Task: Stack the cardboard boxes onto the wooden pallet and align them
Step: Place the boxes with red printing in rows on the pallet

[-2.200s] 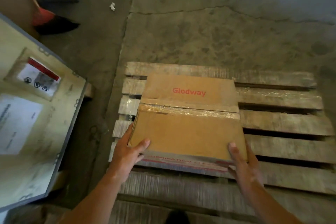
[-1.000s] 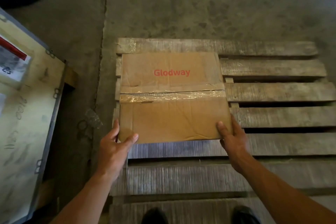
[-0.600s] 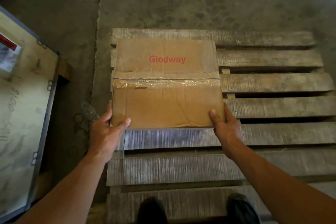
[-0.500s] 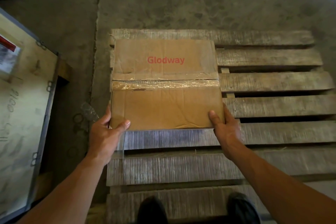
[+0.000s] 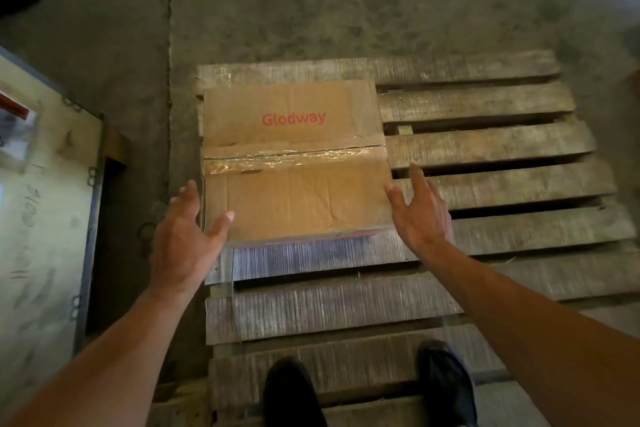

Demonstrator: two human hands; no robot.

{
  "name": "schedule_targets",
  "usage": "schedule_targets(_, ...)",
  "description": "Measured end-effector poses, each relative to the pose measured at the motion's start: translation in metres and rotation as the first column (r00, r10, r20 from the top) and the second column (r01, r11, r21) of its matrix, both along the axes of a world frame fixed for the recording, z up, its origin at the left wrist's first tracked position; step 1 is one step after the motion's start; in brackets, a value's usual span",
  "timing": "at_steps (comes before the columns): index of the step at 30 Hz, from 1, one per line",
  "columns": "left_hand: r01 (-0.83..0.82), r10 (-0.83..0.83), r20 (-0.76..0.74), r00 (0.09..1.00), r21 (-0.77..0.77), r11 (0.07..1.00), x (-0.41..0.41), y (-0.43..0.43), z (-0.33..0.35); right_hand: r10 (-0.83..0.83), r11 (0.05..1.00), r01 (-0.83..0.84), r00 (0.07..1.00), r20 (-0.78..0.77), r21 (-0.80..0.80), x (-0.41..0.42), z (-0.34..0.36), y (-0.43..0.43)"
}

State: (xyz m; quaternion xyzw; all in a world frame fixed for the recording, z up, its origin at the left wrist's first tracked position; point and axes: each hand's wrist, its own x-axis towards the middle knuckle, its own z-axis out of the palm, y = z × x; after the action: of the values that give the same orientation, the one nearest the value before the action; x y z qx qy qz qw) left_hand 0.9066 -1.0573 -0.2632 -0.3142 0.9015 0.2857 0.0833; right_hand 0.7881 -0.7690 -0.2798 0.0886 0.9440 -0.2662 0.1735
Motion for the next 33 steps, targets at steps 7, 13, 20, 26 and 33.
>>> schedule_targets(7,0.449,-0.479,-0.093,0.873,-0.231,0.863,-0.094,0.038,0.171,0.199,0.939,-0.133,0.962,-0.187,0.316,-0.04,0.168,0.017)
schedule_targets(13,0.653,-0.774,-0.126,0.621,-0.462,0.6,-0.208,0.11,0.32,0.162,0.921,-0.023,0.93,-0.329,0.388,-0.091,0.327,0.073)
schedule_targets(20,0.723,-0.924,-0.169,0.344,-0.58,0.376,-0.329,0.266,0.416,-0.058,0.91,0.233,0.891,-0.451,0.342,-0.153,0.424,0.217)
schedule_targets(26,0.791,-0.969,-0.184,0.166,-0.562,0.242,-0.425,0.45,0.429,-0.303,0.852,0.45,0.84,-0.451,0.266,-0.199,0.438,0.397)
schedule_targets(33,0.846,-0.969,-0.233,0.077,-0.499,0.187,-0.524,0.631,0.373,-0.496,0.788,0.568,0.814,-0.302,0.236,-0.253,0.373,0.557)
